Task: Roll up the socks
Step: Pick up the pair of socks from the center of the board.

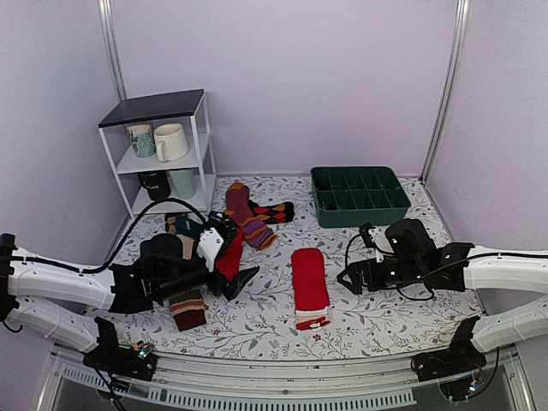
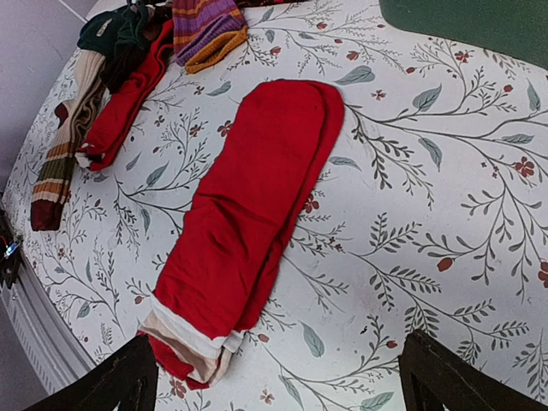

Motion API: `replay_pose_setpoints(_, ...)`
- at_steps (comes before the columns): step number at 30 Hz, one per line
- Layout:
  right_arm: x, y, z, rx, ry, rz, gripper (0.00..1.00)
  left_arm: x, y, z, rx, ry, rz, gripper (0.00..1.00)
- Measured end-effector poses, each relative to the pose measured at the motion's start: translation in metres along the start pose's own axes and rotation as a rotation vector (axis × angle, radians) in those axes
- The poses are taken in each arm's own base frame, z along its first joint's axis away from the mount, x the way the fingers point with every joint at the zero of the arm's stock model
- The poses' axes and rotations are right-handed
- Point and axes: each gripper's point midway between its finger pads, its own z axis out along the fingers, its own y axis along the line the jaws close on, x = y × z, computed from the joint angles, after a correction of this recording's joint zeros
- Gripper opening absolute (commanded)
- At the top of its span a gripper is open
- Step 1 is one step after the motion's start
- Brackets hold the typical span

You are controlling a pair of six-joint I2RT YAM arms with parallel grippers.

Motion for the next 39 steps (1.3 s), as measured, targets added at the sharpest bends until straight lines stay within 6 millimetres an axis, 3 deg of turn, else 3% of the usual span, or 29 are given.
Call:
replay_pose_setpoints(8,-0.001,-0.001,-0.005,-0.007,-0.036,-0.032,1.0,-0.017,0.003,-0.011,-0.002,-0.074,0.028,1.0)
replay_pose_setpoints(15,0.009,0.017,-0.012,-0.149,-0.052,-0.117,1.0,-0.011,-0.006,-0.02,0.057,-0.104,0.074,0.99)
replay_pose_setpoints(20,0.033,0.03,-0.008,-0.257,-0.037,-0.185,1.0,-0.007,-0.026,-0.024,0.17,-0.124,0.103,1.0)
replay_pose_setpoints(23,0.049,0.05,-0.01,-0.341,-0.026,-0.265,0.99,-0.004,-0.037,-0.023,0.23,-0.123,0.111,0.99)
replay_pose_setpoints(30,0.056,0.081,-0.017,-0.475,-0.072,-0.383,0.97,0.012,-0.057,-0.018,0.332,-0.097,0.114,0.99)
replay_pose_setpoints(39,0.106,0.097,0.012,-0.451,0.065,-0.515,0.92,0.04,-0.07,-0.006,0.387,-0.038,0.098,0.99)
